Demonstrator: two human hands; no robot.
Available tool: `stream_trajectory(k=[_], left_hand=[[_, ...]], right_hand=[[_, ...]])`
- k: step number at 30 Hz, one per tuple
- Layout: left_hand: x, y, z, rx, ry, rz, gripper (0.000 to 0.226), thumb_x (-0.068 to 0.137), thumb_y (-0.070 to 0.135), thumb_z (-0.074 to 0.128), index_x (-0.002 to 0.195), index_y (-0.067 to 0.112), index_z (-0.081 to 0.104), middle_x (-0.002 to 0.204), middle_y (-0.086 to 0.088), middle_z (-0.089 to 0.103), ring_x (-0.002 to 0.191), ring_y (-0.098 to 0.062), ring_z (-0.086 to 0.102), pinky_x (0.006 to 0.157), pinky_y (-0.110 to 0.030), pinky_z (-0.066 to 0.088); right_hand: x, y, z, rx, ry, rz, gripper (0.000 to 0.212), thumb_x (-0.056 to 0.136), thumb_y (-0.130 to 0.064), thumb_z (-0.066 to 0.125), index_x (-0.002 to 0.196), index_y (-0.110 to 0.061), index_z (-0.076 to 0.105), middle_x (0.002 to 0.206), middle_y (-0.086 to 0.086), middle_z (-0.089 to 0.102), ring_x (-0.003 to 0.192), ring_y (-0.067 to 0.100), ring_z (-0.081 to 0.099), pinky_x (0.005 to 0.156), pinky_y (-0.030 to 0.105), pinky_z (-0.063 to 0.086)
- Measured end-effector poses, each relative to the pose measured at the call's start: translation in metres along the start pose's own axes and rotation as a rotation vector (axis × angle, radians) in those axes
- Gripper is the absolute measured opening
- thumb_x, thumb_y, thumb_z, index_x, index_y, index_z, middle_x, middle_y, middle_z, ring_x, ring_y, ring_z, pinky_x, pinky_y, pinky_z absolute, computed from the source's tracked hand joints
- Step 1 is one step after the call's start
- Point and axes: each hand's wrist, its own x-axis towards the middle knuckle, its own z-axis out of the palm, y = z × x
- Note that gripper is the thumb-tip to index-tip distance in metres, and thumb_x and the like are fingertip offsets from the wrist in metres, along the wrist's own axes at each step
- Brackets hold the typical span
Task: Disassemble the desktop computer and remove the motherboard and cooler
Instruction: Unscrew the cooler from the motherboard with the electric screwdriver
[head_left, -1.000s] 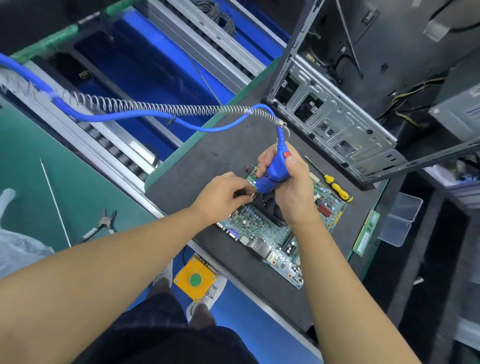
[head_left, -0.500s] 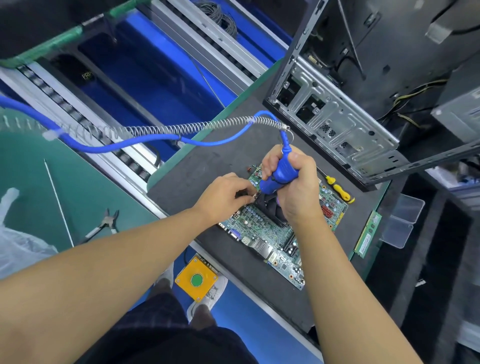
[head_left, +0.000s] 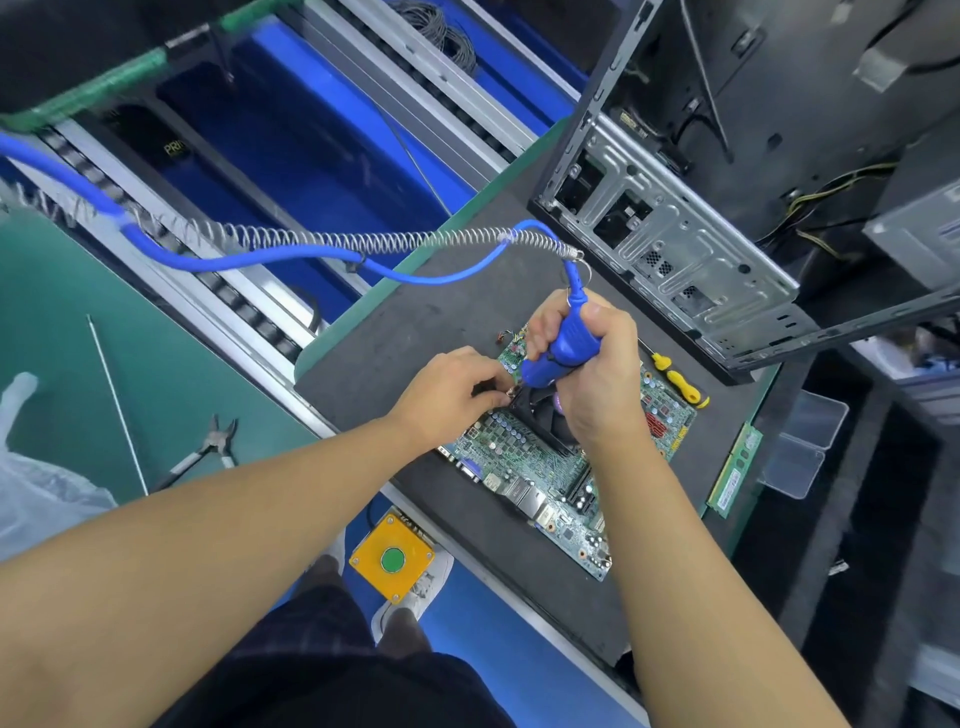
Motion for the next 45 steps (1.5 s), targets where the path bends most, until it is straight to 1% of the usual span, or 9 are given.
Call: stream_trajectory(k=[5,11,20,23,27,34,39,42,45], left_hand=[[-0.0007,-0.0003,-0.0003,-0.011,0.017,0.024,0.008,0.082,0.019,0.076,0.089,0.021,0.073,0.079,0.01,0.058,0.079,-0.004,0.051,0.077,-0.037,0.05],[-0.0005,-0.0013,0.0024,-0.011,0.017,0.01,0.01,0.082,0.018,0.077,0.09,0.02,0.073,0.085,0.004,0.063,0.08,-0.016,0.06,0.077,-0.034,0.05],[-0.0008,-0.0013,0.0025,-0.017,0.035,0.049,0.008,0.081,0.015,0.077,0.087,0.018,0.073,0.08,0.01,0.061,0.085,-0.004,0.052,0.076,-0.025,0.044],[-0.0006,-0.0011,0.0022,-0.019,0.037,0.056,0.008,0.081,0.014,0.077,0.088,0.016,0.074,0.081,0.005,0.064,0.087,-0.007,0.055,0.076,-0.024,0.044],[-0.0014,-0.0003,0.0014,-0.005,0.038,0.067,0.007,0.082,0.013,0.076,0.088,0.014,0.073,0.08,0.008,0.062,0.079,-0.004,0.051,0.075,-0.024,0.042],[-0.0038,0.0026,0.0007,-0.009,0.034,0.097,0.006,0.085,0.01,0.074,0.09,0.01,0.071,0.08,0.005,0.066,0.071,-0.001,0.047,0.069,0.0,0.032],[-0.0047,0.0025,-0.0003,0.032,0.022,0.142,0.006,0.086,0.011,0.073,0.091,0.011,0.071,0.078,0.009,0.061,0.07,-0.003,0.047,0.07,-0.005,0.034],[-0.0019,0.0005,-0.0038,0.119,-0.031,0.183,0.011,0.085,0.014,0.075,0.093,0.012,0.069,0.081,0.002,0.065,0.078,-0.015,0.057,0.074,-0.029,0.044],[0.0001,-0.0005,-0.0045,0.18,-0.057,0.215,0.014,0.084,0.016,0.076,0.093,0.012,0.068,0.083,0.002,0.064,0.084,-0.023,0.058,0.075,-0.035,0.043]], right_hand=[[-0.0005,0.0027,0.0028,-0.037,-0.03,0.017,0.032,0.086,-0.039,0.041,0.062,-0.02,0.052,0.063,0.001,0.05,0.062,0.025,0.039,0.062,0.043,0.031],[0.0001,0.0003,0.0014,-0.03,-0.044,0.003,0.025,0.08,-0.034,0.041,0.062,-0.019,0.05,0.061,0.001,0.05,0.06,0.026,0.039,0.059,0.039,0.032],[-0.0017,-0.001,0.0033,-0.059,-0.058,-0.017,0.03,0.084,-0.038,0.042,0.064,-0.018,0.051,0.063,0.001,0.051,0.061,0.025,0.041,0.061,0.039,0.032],[-0.0024,-0.0033,0.0012,-0.043,-0.037,0.0,0.025,0.08,-0.033,0.04,0.062,-0.018,0.05,0.062,0.002,0.049,0.061,0.026,0.04,0.059,0.037,0.033],[-0.0021,-0.0037,0.0005,-0.038,-0.043,-0.007,0.027,0.081,-0.034,0.04,0.062,-0.019,0.051,0.062,0.001,0.05,0.061,0.026,0.04,0.06,0.038,0.033],[-0.0015,-0.0011,-0.0002,-0.053,-0.031,-0.016,0.027,0.082,-0.034,0.04,0.062,-0.02,0.051,0.062,0.002,0.05,0.061,0.026,0.04,0.06,0.039,0.032],[0.0008,0.0001,-0.0004,-0.053,-0.037,-0.02,0.026,0.081,-0.033,0.04,0.063,-0.018,0.051,0.062,0.002,0.05,0.06,0.026,0.04,0.059,0.038,0.033],[0.0011,0.0009,-0.001,-0.053,-0.038,-0.014,0.025,0.08,-0.033,0.041,0.062,-0.019,0.052,0.062,0.002,0.051,0.06,0.027,0.041,0.06,0.038,0.033],[0.0005,0.0009,-0.0004,-0.049,-0.048,-0.017,0.026,0.081,-0.033,0.041,0.064,-0.016,0.051,0.062,0.003,0.051,0.06,0.026,0.041,0.06,0.038,0.034]])
